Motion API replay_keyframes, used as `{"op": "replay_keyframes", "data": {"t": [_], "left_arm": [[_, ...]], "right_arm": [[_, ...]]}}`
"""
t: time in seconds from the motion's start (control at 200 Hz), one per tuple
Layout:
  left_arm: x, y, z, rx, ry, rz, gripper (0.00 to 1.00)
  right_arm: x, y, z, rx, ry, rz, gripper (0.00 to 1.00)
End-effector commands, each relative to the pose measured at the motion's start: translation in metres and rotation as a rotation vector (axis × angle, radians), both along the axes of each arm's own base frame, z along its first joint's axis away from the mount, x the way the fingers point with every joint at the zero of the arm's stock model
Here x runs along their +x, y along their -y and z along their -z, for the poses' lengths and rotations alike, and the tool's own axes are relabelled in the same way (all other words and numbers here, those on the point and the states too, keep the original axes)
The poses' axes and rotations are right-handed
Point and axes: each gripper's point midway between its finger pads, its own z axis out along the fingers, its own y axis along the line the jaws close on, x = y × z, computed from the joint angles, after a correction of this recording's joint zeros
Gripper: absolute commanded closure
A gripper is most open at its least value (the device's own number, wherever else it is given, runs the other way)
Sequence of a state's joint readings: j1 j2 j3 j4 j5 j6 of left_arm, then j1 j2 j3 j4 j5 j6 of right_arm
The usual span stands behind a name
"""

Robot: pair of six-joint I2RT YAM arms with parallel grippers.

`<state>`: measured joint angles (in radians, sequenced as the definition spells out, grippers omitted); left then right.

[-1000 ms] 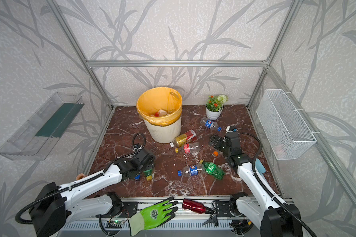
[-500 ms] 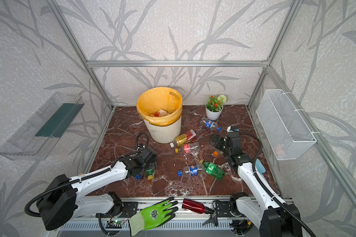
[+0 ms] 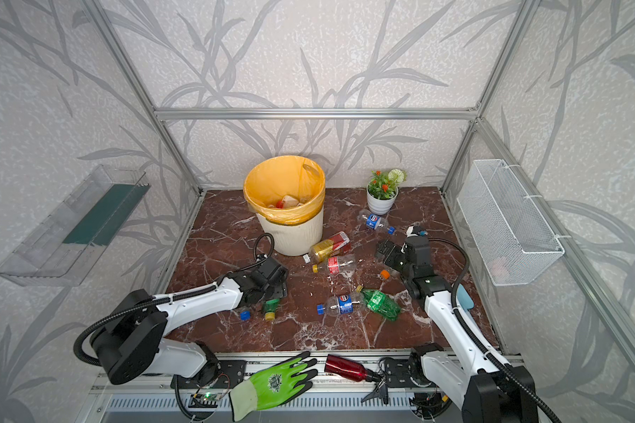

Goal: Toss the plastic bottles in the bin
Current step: 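Draw the right gripper back while the left gripper grasps the green Sprite bottle, then lift the green Sprite bottle with the left gripper over the bin and release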

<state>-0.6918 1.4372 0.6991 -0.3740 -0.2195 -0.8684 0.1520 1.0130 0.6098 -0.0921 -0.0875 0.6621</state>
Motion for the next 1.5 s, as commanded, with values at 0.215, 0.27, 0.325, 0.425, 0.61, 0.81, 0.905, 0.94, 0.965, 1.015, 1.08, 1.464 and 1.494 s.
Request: {"op": "replay_keyframes", "data": {"t": [0.215,0.27,0.325,0.425,0.61,0.81,0.905,0.94,0.965,1.015,1.08,1.464,1.494], "left_arm": [[0.008,0.016,-0.005,-0.031,-0.017,0.055,0.49],[0.01,0.016,-0.014,-0.045,0.013,0.054,0.5],[0.012,0.015,-0.025,-0.06,0.052,0.055,0.51],[0.015,0.01,-0.053,-0.082,0.142,0.045,0.52],[0.018,-0.013,-0.134,-0.127,0.404,0.017,0.53],[-0.001,-0.055,-0.272,-0.144,0.837,0.034,0.56],[-0.018,-0.078,-0.345,-0.118,1.082,0.035,0.56],[-0.024,-0.084,-0.371,-0.102,1.165,0.035,0.56],[-0.027,-0.087,-0.386,-0.099,1.216,0.034,0.57],[-0.031,-0.088,-0.415,-0.085,1.311,0.047,0.57],[-0.026,-0.078,-0.441,-0.061,1.394,0.08,0.56],[0.159,0.031,-0.429,-0.111,1.126,0.238,0.43],[0.171,0.033,-0.423,-0.119,1.098,0.234,0.41]], "right_arm": [[-0.001,0.004,-0.001,0.009,0.017,0.012,0.01],[-0.002,0.004,-0.001,0.008,0.018,0.014,0.01],[-0.001,0.005,-0.001,0.011,0.018,0.016,0.01],[-0.001,0.004,-0.001,0.02,0.019,0.017,0.01],[0.0,0.003,-0.004,0.044,0.033,0.023,0.01],[0.002,0.004,-0.009,0.051,0.053,0.036,0.01],[0.002,0.005,-0.012,0.055,0.063,0.043,0.01],[0.002,0.005,-0.011,0.056,0.065,0.045,0.01],[0.003,0.005,-0.013,0.057,0.069,0.045,0.01],[0.002,0.006,-0.012,0.054,0.066,0.045,0.01],[0.001,0.006,-0.012,0.053,0.066,0.046,0.01],[-0.011,0.009,-0.014,0.047,0.068,0.048,0.01],[-0.011,0.009,-0.015,0.046,0.07,0.048,0.01]]}}
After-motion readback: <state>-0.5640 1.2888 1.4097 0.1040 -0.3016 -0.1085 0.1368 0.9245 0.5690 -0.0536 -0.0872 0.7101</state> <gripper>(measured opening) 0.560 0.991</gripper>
